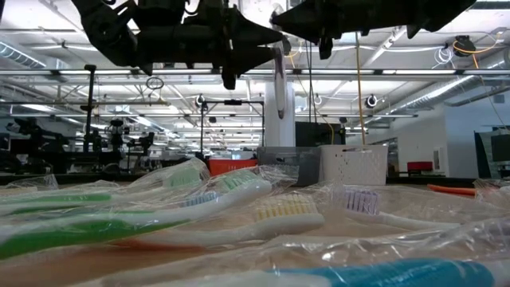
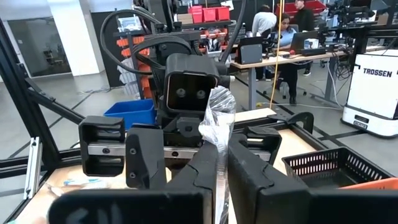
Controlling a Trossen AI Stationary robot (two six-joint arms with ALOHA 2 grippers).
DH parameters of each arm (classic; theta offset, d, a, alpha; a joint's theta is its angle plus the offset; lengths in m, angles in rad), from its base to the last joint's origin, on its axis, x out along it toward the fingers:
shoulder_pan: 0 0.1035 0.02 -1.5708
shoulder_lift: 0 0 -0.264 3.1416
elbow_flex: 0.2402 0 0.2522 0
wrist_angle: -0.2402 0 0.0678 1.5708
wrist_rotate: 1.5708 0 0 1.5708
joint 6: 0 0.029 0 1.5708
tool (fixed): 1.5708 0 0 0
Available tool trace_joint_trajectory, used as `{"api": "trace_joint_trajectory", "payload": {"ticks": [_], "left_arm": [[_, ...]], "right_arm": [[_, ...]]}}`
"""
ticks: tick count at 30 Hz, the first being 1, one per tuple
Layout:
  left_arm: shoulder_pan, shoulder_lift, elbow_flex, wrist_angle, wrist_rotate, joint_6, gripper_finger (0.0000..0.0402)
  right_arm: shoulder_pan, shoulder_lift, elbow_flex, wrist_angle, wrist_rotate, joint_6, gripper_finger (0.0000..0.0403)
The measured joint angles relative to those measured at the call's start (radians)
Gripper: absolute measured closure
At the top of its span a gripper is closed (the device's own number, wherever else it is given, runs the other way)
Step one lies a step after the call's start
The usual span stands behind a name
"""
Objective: Pick & Place Toothbrushes
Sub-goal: Put the purple toothbrush into the orange bin
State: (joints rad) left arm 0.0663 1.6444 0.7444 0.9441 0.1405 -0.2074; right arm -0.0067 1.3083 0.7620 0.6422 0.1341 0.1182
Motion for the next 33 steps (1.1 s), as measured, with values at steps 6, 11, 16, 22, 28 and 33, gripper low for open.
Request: {"api": "trace_joint_trajectory", "payload": {"ticks": [6, 11, 16, 22, 28, 33], "left_arm": [[0.001, 0.000, 0.000, 0.004, -0.026, 0.003, 0.0243], [0.001, 0.000, 0.001, 0.011, -0.037, 0.003, 0.0243], [0.001, 0.030, 0.046, 0.003, -0.038, -0.005, 0.0243], [0.001, 0.084, 0.094, -0.008, -0.017, -0.004, 0.0243], [0.001, 0.085, 0.099, -0.022, -0.011, -0.009, 0.0243], [0.001, 0.086, 0.099, -0.027, 0.002, -0.010, 0.0254]], "right_arm": [[0.000, 0.000, 0.000, 0.003, 0.000, -0.007, 0.0390], [0.000, 0.000, 0.000, 0.004, 0.000, -0.007, 0.0390], [0.000, 0.000, 0.000, 0.004, 0.000, -0.007, 0.0390], [0.000, 0.000, 0.000, 0.002, 0.000, -0.007, 0.0390], [0.000, 0.000, 0.000, -0.003, 0.000, -0.007, 0.0390], [0.000, 0.000, 0.000, -0.003, 0.000, -0.007, 0.0390]]}}
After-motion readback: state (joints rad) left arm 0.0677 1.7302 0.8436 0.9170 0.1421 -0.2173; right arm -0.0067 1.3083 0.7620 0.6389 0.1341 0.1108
